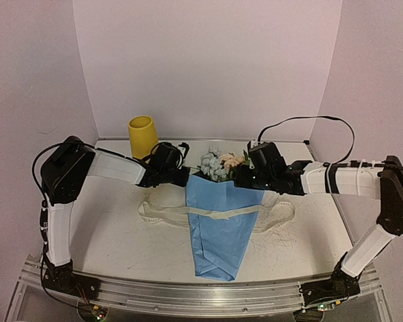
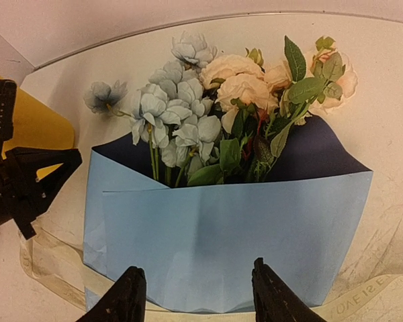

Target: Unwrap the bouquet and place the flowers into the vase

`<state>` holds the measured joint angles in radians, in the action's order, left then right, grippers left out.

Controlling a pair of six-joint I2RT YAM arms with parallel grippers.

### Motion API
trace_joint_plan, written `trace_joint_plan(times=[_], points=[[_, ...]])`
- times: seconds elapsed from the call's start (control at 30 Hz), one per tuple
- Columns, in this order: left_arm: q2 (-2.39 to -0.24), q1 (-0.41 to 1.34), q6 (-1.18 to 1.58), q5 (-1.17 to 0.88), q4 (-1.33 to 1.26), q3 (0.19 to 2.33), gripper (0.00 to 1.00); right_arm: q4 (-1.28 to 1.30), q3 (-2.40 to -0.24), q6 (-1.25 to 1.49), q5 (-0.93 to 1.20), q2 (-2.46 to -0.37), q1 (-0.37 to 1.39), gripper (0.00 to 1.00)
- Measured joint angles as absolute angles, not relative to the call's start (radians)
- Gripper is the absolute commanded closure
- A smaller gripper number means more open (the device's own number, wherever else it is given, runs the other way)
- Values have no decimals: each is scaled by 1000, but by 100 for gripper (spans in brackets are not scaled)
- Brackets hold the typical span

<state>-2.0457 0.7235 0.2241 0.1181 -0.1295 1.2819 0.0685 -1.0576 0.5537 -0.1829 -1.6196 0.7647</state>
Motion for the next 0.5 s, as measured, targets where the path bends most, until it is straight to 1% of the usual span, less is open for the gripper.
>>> trace_joint_plan(times=[0.2, 0.37, 0.5], points=[[-2131, 723, 181, 201, -102, 1399, 100, 57, -1046, 549, -197, -1591, 765, 45], [-2242, 725, 224, 371, -73, 1542, 100, 54, -1036, 549, -205, -1578, 765, 46], [-2291, 725, 256, 443, -66, 1605, 100, 54, -1033, 549, -205, -1576, 765, 46]])
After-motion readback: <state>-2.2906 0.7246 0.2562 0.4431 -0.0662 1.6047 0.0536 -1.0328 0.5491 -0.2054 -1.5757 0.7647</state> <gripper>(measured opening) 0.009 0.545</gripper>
